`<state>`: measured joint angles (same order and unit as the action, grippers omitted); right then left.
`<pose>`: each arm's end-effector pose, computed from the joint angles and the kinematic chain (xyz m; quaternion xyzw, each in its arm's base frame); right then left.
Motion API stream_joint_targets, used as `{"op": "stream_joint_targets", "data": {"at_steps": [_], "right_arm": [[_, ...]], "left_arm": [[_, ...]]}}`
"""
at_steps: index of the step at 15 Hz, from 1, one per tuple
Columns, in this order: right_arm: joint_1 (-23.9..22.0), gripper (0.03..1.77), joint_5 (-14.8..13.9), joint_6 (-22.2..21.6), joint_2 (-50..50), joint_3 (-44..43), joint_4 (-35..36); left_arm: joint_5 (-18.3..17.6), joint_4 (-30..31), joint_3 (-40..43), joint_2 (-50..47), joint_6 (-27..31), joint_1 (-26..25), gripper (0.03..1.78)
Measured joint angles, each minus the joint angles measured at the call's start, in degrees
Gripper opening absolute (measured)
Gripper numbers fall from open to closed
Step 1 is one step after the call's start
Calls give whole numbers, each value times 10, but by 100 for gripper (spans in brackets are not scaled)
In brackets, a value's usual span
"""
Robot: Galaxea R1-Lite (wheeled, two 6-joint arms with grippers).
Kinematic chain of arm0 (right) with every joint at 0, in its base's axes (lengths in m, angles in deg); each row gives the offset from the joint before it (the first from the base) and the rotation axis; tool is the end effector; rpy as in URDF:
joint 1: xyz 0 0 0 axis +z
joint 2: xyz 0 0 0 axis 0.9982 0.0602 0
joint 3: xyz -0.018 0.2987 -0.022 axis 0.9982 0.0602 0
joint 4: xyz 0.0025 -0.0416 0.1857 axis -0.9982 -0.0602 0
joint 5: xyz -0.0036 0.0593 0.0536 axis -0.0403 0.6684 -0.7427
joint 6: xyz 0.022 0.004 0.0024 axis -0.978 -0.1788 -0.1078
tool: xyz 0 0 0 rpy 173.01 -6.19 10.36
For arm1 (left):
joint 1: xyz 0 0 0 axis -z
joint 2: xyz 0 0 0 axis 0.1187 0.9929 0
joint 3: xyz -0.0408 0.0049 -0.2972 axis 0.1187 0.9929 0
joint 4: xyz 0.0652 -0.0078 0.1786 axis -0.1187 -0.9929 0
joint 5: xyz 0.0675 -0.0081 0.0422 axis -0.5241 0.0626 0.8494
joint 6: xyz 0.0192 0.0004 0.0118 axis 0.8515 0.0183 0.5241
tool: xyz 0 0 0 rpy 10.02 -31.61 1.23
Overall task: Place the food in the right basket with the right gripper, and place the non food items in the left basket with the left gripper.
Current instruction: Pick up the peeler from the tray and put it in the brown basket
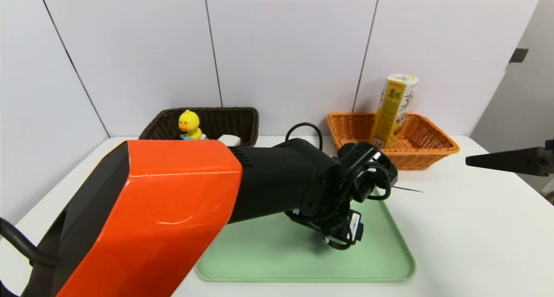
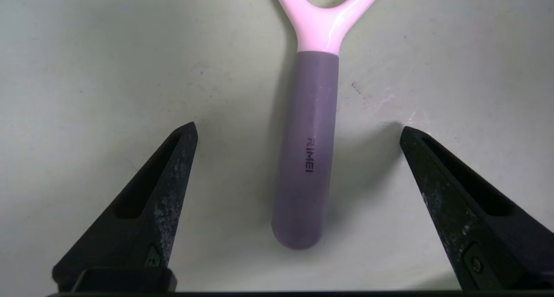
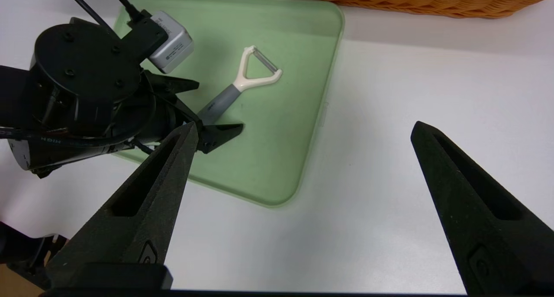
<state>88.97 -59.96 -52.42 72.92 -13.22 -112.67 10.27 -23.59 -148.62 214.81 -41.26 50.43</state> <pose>0.1553 0.0146 0.2802 0.0779 0.2981 0.1824 0.9337 0.2475 -0.3725 0.1465 0.0927 0.4452 -0.2018 0.8675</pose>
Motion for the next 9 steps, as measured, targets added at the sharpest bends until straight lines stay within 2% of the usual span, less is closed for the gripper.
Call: {"op": "stream_joint_targets", "data": {"at_steps": [8,9], "right_arm": [[-1,170,0,0,0,0,0],[-1,170,0,0,0,0,0]], "left_arm": [[1,2,0,7,-2,-1,167],[0,1,0,7,-1,-1,159]]}}
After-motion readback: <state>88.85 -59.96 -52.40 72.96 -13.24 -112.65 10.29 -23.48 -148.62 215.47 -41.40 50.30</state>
